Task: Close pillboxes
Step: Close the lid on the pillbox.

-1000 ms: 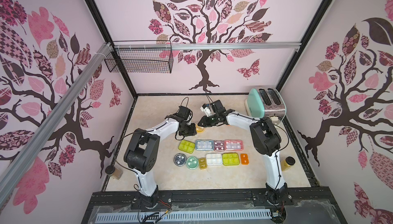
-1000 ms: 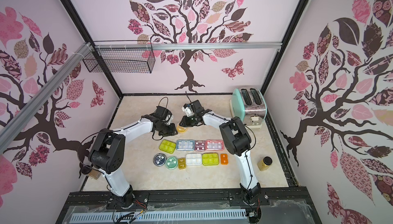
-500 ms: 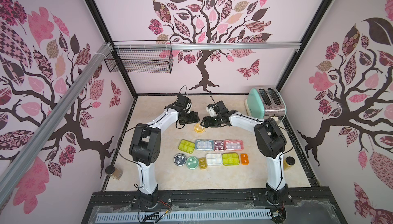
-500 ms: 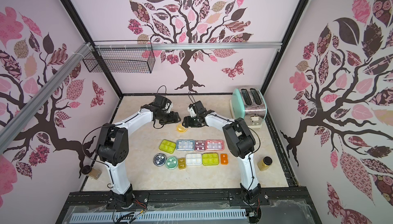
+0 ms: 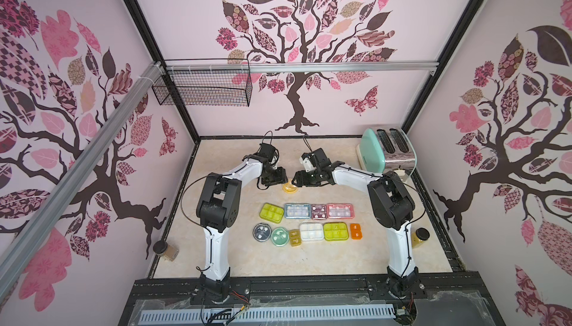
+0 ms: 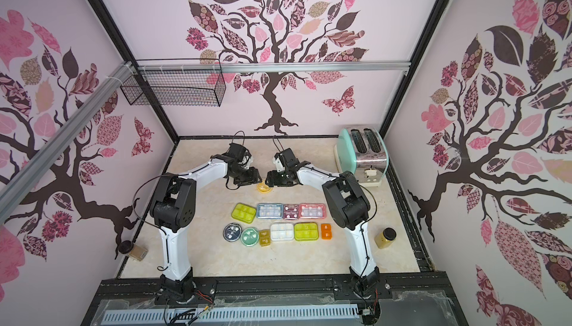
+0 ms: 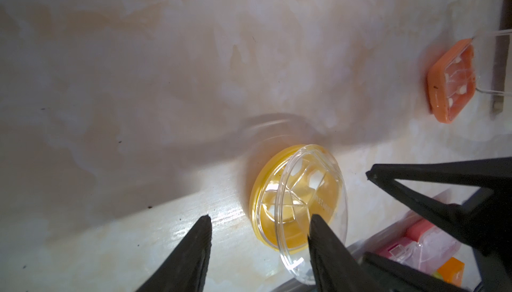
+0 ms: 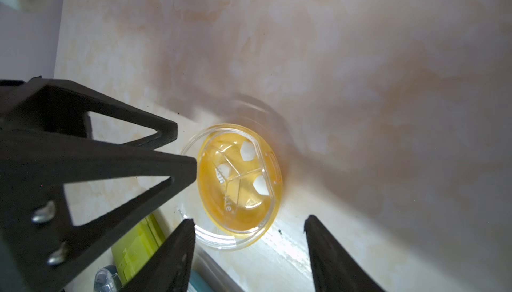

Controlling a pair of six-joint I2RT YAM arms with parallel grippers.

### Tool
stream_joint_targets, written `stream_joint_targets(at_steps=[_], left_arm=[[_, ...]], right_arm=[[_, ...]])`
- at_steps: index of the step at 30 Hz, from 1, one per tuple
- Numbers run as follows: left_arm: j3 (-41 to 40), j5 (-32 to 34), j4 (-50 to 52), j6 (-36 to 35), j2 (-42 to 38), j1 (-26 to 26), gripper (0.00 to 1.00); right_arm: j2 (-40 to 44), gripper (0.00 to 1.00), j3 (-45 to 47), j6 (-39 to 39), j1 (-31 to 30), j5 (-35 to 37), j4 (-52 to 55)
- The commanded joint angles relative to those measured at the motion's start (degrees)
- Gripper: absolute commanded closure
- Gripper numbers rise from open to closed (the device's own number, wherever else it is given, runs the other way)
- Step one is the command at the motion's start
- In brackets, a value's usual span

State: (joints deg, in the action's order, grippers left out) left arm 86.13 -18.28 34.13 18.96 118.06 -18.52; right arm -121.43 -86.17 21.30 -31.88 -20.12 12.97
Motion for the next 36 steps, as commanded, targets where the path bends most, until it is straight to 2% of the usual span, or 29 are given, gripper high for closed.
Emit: stream_joint_targets(at_steps=[1,15,23,31,36], left_arm=[[-1.1,-0.2,-0.6,-0.5,1.0,0.1,0.46],[-5.2,-0.5,-2.5,-0.1,1.2,0.1,0.54],[-6.2,-1.1,-3.3,0.0,1.5,0.0,0.60],[-6.4,-0.3,-2.7,0.1,2.4,-0.3,0.73],[-7.8,0.1,-2.3,0.9,2.4,-0.3,0.77]], right_arm=[[-1.1,0.35,-0.3,0.1,-0.6,0.5,0.7],[-3.9,0.39,-3.5,-1.4,-1.8,0.6,3.5],[-5.3,0.45,-5.5,-2.0,-2.4,1.8,5.4],[-6.1,0.51,-7.2,-3.5,-2.9,3.5,7.6],[-6.6,0.51,-8.0,-4.7,-3.1,4.8,9.2]])
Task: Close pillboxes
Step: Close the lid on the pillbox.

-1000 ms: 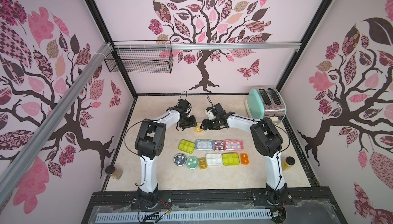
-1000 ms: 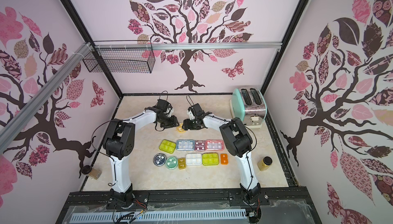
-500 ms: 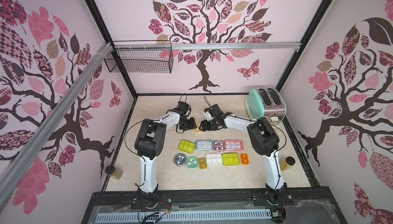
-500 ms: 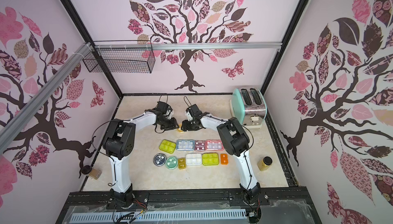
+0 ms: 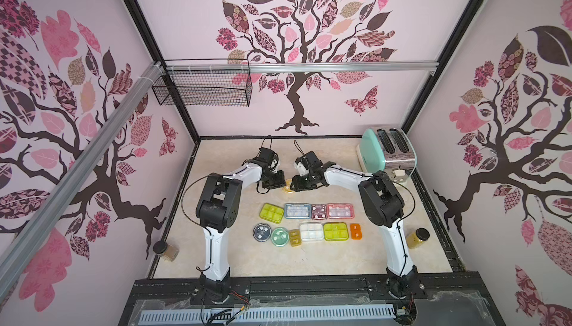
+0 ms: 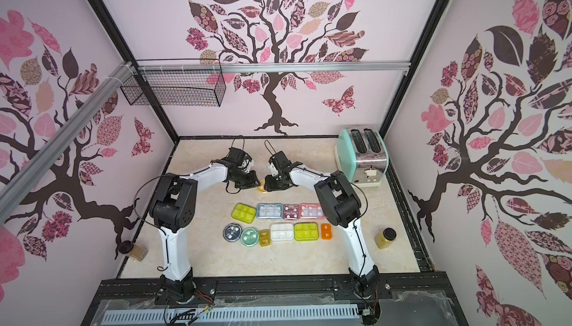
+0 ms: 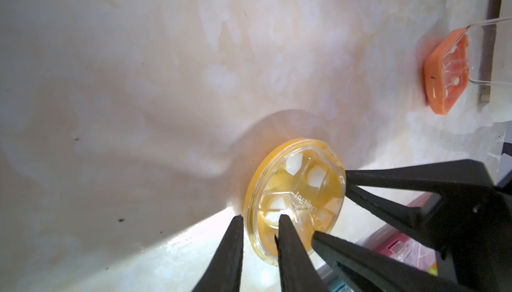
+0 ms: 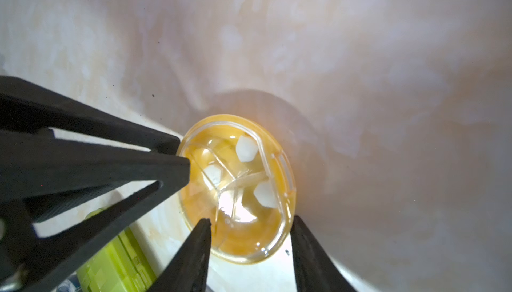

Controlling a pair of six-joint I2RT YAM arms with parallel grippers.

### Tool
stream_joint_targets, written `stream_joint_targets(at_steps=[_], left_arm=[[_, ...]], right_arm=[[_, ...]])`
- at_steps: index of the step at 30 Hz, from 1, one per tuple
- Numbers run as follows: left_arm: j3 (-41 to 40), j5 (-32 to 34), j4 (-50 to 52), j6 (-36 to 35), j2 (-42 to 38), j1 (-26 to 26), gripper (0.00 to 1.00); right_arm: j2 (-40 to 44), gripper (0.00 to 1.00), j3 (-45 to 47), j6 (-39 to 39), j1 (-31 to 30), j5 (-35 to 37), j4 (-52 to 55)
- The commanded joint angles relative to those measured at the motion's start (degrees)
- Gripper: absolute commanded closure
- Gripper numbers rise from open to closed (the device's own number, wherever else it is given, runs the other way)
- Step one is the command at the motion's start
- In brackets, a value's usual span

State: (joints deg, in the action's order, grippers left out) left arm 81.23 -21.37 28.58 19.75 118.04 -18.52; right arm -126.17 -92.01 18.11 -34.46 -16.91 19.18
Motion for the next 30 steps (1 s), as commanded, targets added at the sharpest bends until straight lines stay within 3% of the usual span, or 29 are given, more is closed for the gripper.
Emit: stream_joint_targets(at_steps=[1,16,19,25,30], left_arm=[[-3.4,3.2,3.2,0.3,2.5,-0.4,0.77],[-10.5,3.6,1.3,2.2,2.8,-2.0,0.79],[-13.9,3.3,0.0,2.6,0.3,-2.0,0.77],[-19.6,3.4,-1.6,3.9,-7.6,-2.6,0.73],[-19.6,4.7,0.4,4.1,-13.6,-2.8,0.70]], right_arm=[[-1.9,0.51,-2.4,-1.7,-0.7,1.7,3.3],[-4.9,0.52,-7.1,-5.2,-1.8,4.2,8.4],[-4.8,0.47,-7.0,-4.9,-1.8,1.7,7.4],[-5.1,0.47,-8.2,-5.4,-1.8,-1.8,6.6],[-4.3,0.47,-8.5,-4.9,-1.8,-4.2,5.9]])
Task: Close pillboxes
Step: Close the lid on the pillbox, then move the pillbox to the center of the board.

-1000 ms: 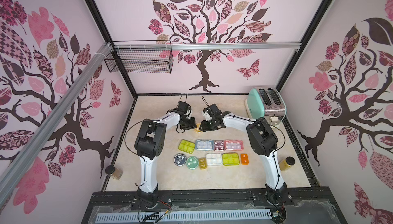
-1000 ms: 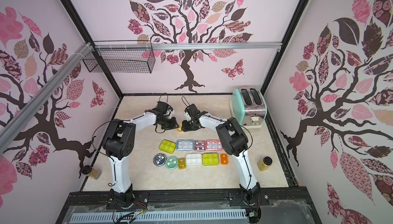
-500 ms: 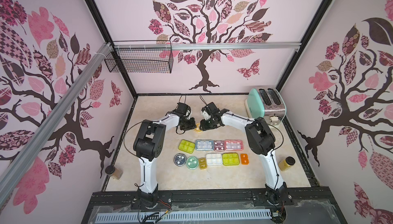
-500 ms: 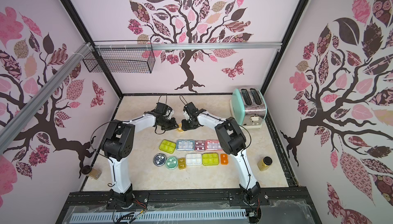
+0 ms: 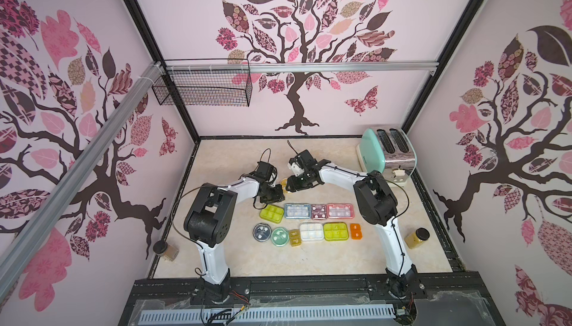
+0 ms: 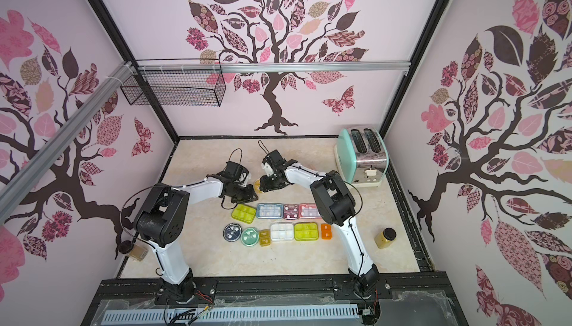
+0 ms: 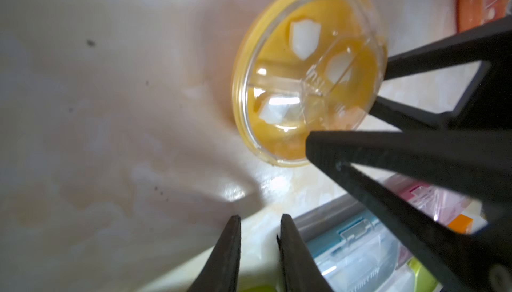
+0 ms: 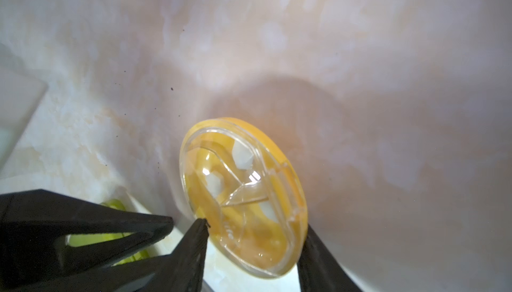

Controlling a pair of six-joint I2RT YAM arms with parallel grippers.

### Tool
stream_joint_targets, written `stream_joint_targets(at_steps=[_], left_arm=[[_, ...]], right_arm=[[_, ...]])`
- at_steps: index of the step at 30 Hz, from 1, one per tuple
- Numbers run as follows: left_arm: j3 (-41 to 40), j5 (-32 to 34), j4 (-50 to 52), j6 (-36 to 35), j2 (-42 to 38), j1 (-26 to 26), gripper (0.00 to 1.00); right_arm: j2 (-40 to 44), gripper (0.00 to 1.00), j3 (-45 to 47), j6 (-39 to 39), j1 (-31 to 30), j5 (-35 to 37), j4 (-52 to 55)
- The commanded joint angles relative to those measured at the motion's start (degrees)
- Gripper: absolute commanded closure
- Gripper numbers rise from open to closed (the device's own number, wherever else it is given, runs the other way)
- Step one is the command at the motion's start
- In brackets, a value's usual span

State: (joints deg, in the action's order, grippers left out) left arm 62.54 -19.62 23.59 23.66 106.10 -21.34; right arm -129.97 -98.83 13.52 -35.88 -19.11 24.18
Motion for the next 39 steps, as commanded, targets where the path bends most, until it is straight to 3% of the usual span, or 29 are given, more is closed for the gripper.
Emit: stream_joint_targets(at_steps=[1,9,17,23,31,39], left_arm=[[-0.6,3.2,5.9,0.2,-2.7,0.0,0.70],[1.9,4.3,9.4,-0.7,-9.7,0.0,0.66],[7.2,4.7,9.5,-1.4,-8.0,-1.2,0.62],[14.5,4.0,10.0,-2.5,-3.8,-2.1,0.58],[27.5,3.0,11.5,-3.6,6.3,-3.9,0.57],[47.7,-2.3,18.9,-14.4,20.3,-6.0,0.55]], right_arm=[[-0.5,0.47,-1.9,-0.2,-0.4,-1.9,1.0],[0.8,0.36,-3.3,-0.5,-0.2,1.5,3.9],[8.1,0.34,1.4,-0.9,2.3,3.0,4.5],[18.9,0.33,13.1,1.3,6.3,3.1,1.4],[32.2,0.40,28.0,5.5,10.7,4.3,-0.3],[41.8,0.41,42.8,12.0,17.8,-3.1,-8.2]])
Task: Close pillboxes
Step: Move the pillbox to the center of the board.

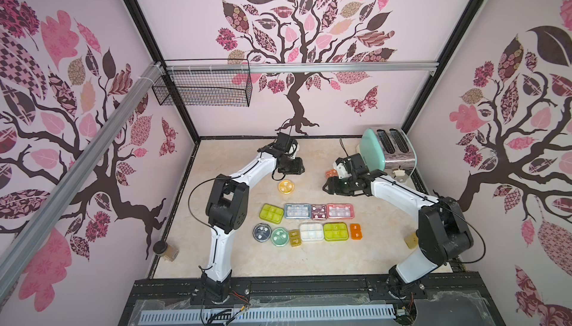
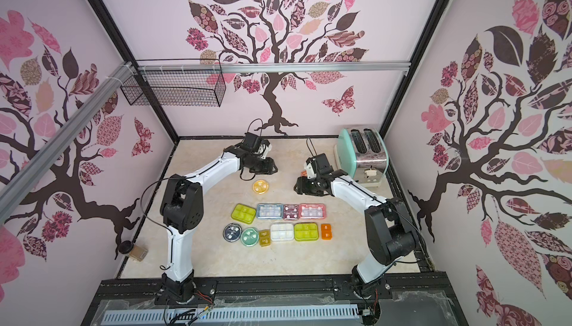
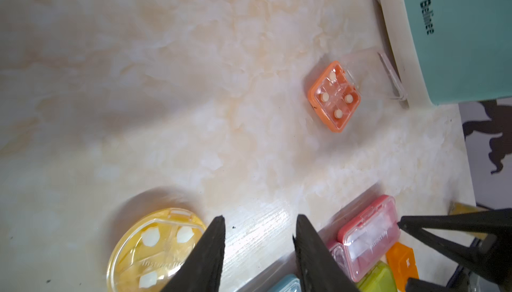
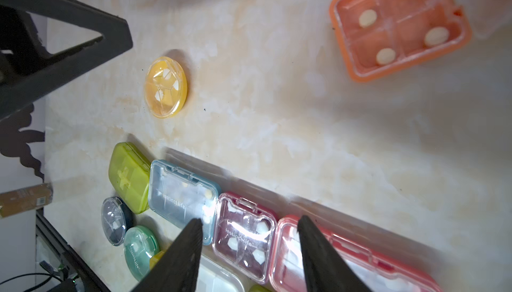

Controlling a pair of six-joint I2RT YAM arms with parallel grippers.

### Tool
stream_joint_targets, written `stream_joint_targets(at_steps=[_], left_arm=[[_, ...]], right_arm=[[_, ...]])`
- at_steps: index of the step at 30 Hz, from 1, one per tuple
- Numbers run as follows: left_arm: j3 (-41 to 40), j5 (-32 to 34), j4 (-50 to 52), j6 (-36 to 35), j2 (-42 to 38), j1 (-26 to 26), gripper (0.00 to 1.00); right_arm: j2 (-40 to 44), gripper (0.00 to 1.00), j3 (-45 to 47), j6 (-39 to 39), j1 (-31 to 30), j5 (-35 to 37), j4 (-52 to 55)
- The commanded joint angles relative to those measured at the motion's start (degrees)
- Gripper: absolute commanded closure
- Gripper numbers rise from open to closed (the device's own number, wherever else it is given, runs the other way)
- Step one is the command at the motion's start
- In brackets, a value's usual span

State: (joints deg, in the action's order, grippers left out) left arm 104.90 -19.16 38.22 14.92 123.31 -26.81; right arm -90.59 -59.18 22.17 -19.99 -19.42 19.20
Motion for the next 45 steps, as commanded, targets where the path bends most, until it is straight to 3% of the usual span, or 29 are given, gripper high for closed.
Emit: stream_joint_targets(at_steps=[1,7,16,23,27,31,45], left_arm=[[7.8,-3.3,4.4,-6.0,4.8,-0.7,0.54],[20.8,-2.8,6.0,-3.5,13.6,-2.2,0.52],[34.0,-0.1,6.9,-2.8,24.6,-5.0,0.51],[35.5,-1.0,1.4,-1.6,27.7,-7.1,0.50],[37.4,4.1,1.1,-4.6,29.3,-9.5,0.47],[37.7,5.4,0.7,-2.2,30.6,-9.2,0.48],[39.3,4.3,1.3,-1.4,33.6,-9.1,0.64]], right_arm=[[3.3,0.41,4.8,3.7,2.7,-3.0,-3.9],[8.7,0.40,13.0,6.2,6.2,-4.0,-8.7],[16.4,0.37,18.7,7.7,7.2,0.7,-11.2],[18.1,0.36,20.9,7.7,7.4,0.8,-11.5],[19.1,0.36,22.3,8.2,7.4,0.4,-12.8],[20.5,0.36,22.8,7.2,7.4,1.3,-11.3],[20.9,0.35,23.8,7.1,7.4,0.8,-11.7]])
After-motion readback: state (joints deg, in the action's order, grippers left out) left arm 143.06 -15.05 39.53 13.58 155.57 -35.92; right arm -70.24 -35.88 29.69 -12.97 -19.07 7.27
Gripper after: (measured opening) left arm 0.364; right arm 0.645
